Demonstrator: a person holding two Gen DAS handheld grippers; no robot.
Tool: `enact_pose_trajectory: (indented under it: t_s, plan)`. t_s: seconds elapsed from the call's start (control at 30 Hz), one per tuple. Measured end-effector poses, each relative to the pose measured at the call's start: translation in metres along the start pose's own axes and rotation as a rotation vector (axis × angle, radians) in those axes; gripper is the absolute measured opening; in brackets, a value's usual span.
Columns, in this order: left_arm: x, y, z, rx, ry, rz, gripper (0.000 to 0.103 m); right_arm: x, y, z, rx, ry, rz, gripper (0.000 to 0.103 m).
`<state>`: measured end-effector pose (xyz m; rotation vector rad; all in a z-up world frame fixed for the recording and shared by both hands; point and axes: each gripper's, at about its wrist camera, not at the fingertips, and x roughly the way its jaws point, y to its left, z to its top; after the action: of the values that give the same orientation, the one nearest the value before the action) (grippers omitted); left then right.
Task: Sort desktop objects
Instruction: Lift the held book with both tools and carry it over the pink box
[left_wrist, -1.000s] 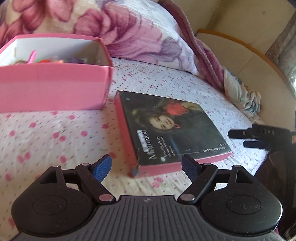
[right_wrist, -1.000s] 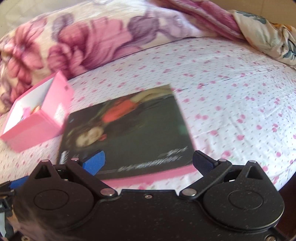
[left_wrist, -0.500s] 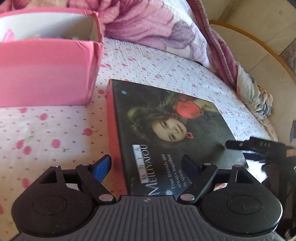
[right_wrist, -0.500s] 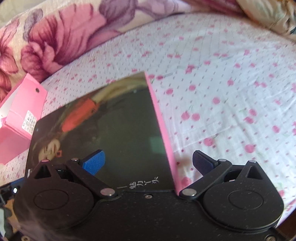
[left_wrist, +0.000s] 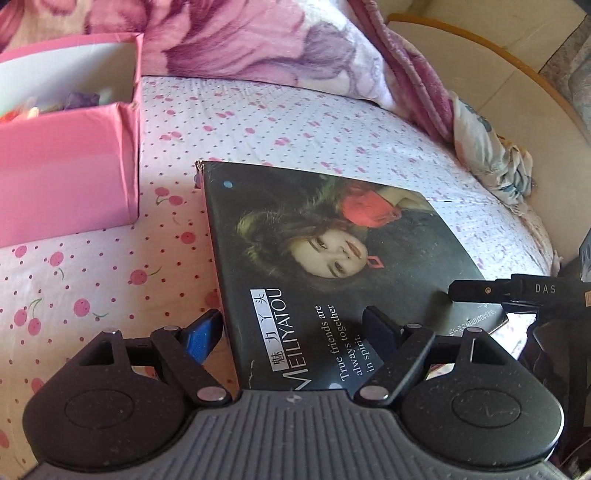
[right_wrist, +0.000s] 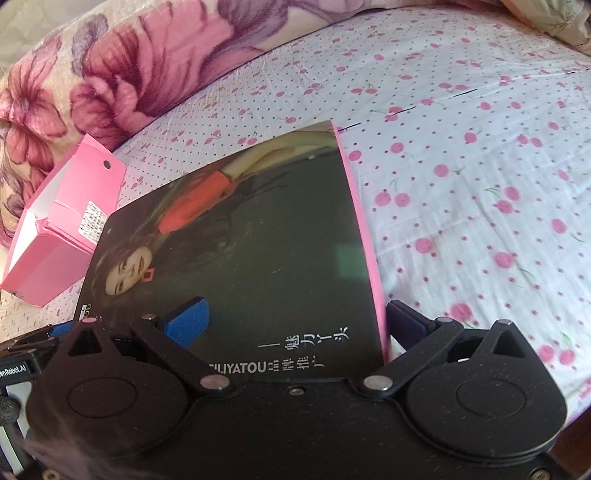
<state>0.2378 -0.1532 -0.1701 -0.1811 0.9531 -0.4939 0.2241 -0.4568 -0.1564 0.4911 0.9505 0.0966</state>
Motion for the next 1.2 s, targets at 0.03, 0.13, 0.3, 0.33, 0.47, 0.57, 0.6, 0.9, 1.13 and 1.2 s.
enact_pose_trajectory:
  t_s: [0.03, 0.13, 0.3, 0.33, 0.47, 0.57, 0.6, 0.9, 1.13, 1.2]
  plan:
    - [-0.004, -0.004, 0.001, 0.011, -0.002, -0.004, 0.082, -0.003, 0.0, -0.001, 0.001, 0.001, 0.005, 0.103]
    - [-0.018, -0.015, 0.006, 0.03, -0.021, -0.013, 0.082, -0.013, -0.004, 0.0, 0.002, -0.004, 0.018, 0.103]
    - [-0.049, -0.019, 0.011, 0.027, -0.052, -0.013, 0.083, -0.043, 0.002, 0.006, -0.031, -0.054, 0.018, 0.103]
    - [-0.056, -0.018, 0.011, 0.028, -0.059, -0.01, 0.082, -0.049, 0.008, 0.006, -0.042, -0.065, 0.021, 0.103]
    - [-0.085, -0.012, 0.013, 0.029, -0.086, 0.004, 0.083, -0.07, 0.03, 0.004, -0.084, -0.108, 0.032, 0.103]
    - [-0.106, -0.007, 0.014, 0.03, -0.106, 0.015, 0.083, -0.066, 0.053, 0.002, -0.107, -0.113, 0.063, 0.103]
    - [-0.113, -0.006, 0.015, 0.031, -0.113, 0.018, 0.083, -0.065, 0.061, 0.001, -0.115, -0.113, 0.073, 0.103]
    - [-0.173, 0.043, 0.015, 0.02, -0.162, 0.106, 0.082, -0.045, 0.134, -0.005, -0.183, -0.116, 0.17, 0.103]
    - [-0.2, 0.098, 0.026, -0.023, -0.192, 0.163, 0.083, -0.01, 0.2, 0.001, -0.22, -0.109, 0.219, 0.103]
    - [-0.204, 0.113, 0.031, -0.03, -0.2, 0.174, 0.083, 0.0, 0.217, 0.004, -0.227, -0.108, 0.23, 0.103]
